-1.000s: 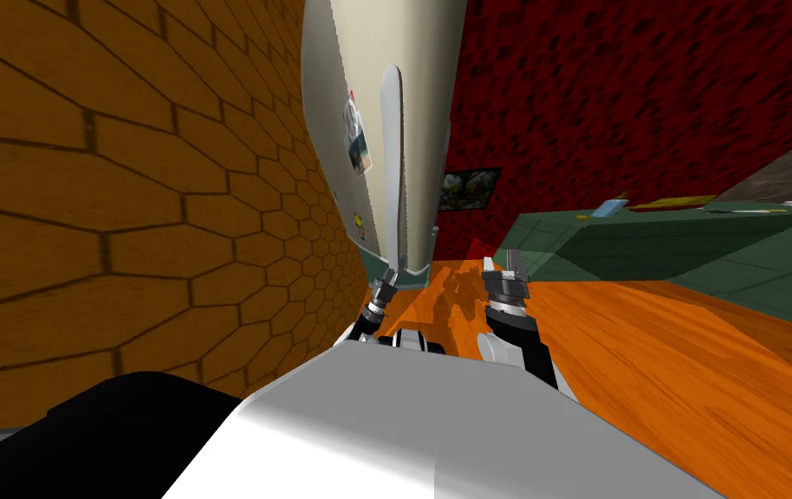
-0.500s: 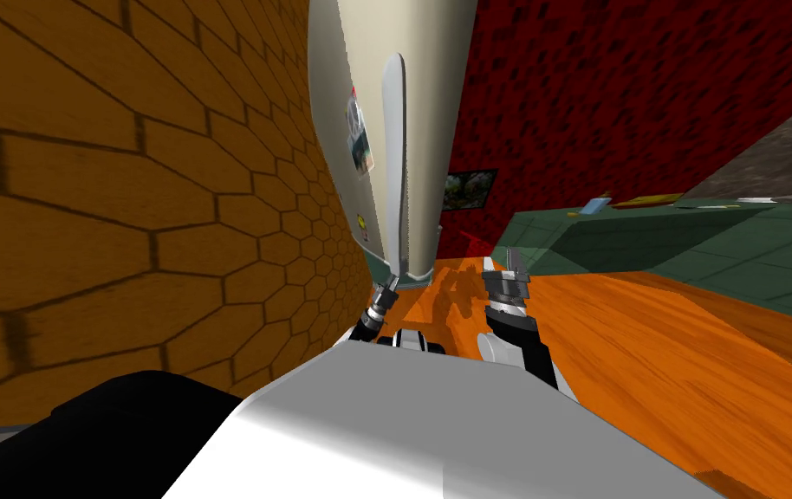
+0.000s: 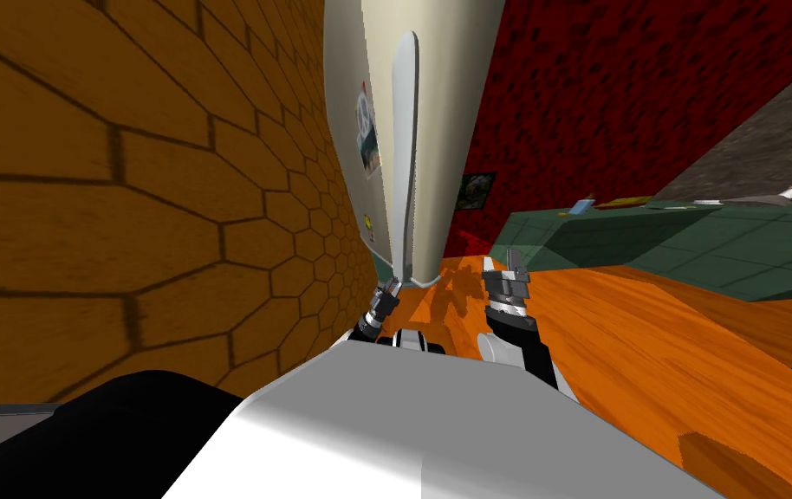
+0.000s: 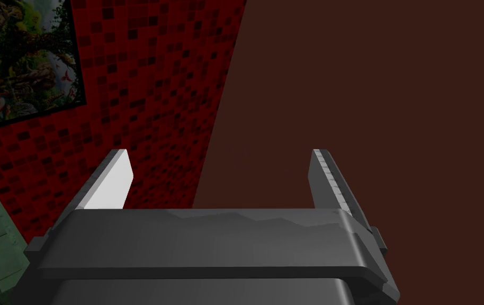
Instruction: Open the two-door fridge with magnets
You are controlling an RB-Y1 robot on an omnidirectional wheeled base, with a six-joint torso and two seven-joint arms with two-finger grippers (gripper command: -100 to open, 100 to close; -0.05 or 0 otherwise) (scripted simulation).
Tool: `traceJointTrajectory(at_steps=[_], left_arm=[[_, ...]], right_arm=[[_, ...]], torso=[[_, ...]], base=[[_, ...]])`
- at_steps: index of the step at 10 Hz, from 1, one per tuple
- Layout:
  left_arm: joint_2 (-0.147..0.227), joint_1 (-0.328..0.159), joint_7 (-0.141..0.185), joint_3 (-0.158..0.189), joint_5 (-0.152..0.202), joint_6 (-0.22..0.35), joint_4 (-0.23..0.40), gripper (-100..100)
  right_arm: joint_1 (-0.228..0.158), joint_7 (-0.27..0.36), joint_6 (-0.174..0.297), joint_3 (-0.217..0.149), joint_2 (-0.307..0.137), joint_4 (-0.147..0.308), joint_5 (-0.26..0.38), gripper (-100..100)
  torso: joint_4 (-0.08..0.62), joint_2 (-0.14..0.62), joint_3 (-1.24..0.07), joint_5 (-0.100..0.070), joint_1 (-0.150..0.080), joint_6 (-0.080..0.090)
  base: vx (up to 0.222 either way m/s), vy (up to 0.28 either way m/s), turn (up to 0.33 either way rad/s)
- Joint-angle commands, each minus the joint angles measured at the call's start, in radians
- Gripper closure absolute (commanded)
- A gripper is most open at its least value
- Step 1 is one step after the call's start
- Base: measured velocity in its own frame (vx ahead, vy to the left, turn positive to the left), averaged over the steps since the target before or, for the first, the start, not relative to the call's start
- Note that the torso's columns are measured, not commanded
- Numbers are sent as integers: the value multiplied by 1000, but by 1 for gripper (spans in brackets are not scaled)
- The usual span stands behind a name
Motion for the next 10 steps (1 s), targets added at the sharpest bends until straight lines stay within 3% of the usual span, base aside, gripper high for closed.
traceJointTrajectory(at_steps=[1,2,3,5,9,10], left_arm=[[36,-1,24,-17,-3,-36,-33,100],[36,-1,24,-17,-3,-36,-33,100],[58,12,30,-23,-3,6,-68,-100],[76,18,36,-17,2,41,-118,-100],[112,30,48,-4,13,111,-218,-100],[112,30,48,-4,13,111,-218,-100]], right_arm=[[0,0,0,0,0,0,0,0],[0,0,0,0,0,0,0,0],[0,0,0,0,0,0,0,0],[0,0,0,0,0,0,0,0],[0,0,0,0,1,0,0,0],[0,0,0,0,0,0,0,0]], torso=[[-1,-1,-1,0,0,1],[-1,0,0,1,3,1],[-2,-2,-1,1,1,0],[-6,1,3,-4,-18,4],[2,13,9,0,-3,3],[4,15,9,-1,-3,4]], base=[[-64,304,-112],[-50,244,-53],[-21,79,49],[29,-42,65],[18,-42,40],[4,-11,16]])
